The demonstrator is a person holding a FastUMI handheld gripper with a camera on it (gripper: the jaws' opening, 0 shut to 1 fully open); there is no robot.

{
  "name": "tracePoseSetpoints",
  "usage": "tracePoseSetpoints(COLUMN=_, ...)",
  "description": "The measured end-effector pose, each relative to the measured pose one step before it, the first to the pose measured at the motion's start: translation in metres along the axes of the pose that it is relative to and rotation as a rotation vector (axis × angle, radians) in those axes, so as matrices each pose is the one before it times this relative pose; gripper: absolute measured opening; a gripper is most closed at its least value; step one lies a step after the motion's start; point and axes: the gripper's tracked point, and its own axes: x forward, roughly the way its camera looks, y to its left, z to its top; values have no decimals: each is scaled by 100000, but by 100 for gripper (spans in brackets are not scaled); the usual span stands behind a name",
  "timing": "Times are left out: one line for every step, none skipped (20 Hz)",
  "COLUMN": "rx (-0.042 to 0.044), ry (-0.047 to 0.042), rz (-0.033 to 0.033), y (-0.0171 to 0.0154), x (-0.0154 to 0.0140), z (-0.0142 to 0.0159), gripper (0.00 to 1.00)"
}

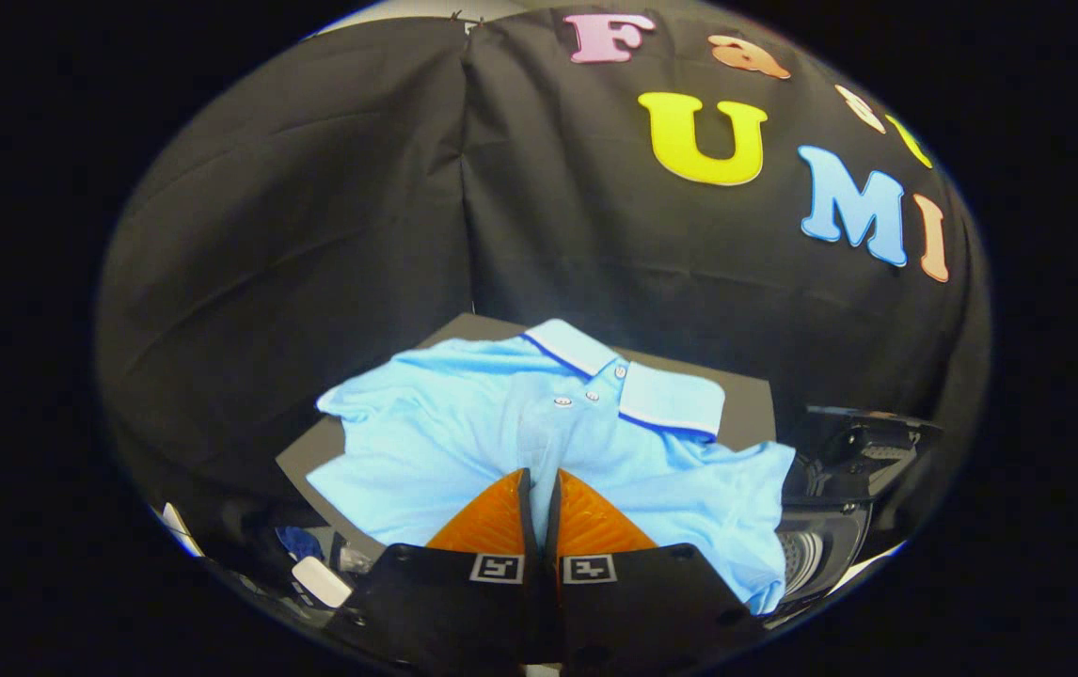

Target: Put the clothes into the washing machine and then close the washing machine lid.

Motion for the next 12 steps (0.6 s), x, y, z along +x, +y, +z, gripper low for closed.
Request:
tracePoseSetpoints(rx=-33, ry=-4454, rz=344, y=-475, x=-1040, z=1756, gripper=1)
tracePoseSetpoints(rx=-478, ry=-3341, rz=-195, y=-377, x=-803, z=1124, gripper=1)
tracePoseSetpoints(rx=-170, ry=-3118, rz=-692, y=-763, x=-955, z=1314, gripper=1)
tracePoseSetpoints(rx=436, ry=-2211, rz=-715, y=-916, x=-661, z=943, gripper=1)
tracePoseSetpoints(rx=798, ry=-1945, rz=-626, y=-930, x=-667, z=846, gripper=1)
tracePoseSetpoints(rx=968, ry=-1550, rz=-881, y=-1097, x=-810, z=681, gripper=1)
tracePoseSetpoints(rx=871, ry=-1229, rz=-522, y=-968, x=-684, z=810, gripper=1)
tracePoseSetpoints(rx=745, ry=-1134, rz=-571, y=-873, x=-643, z=565, gripper=1)
tracePoseSetpoints(rx=1069, ry=-1573, rz=-822, y=-1132, x=-853, z=891, gripper=1)
tracePoseSetpoints(rx=548, ry=-1657, rz=-571, y=-931, x=-649, z=820, gripper=1)
tracePoseSetpoints(rx=546, ry=-1465, rz=-825, y=-1090, x=-765, z=757, gripper=1)
tracePoseSetpoints(rx=906, ry=-1655, rz=-616, y=-1289, x=-891, z=630, gripper=1)
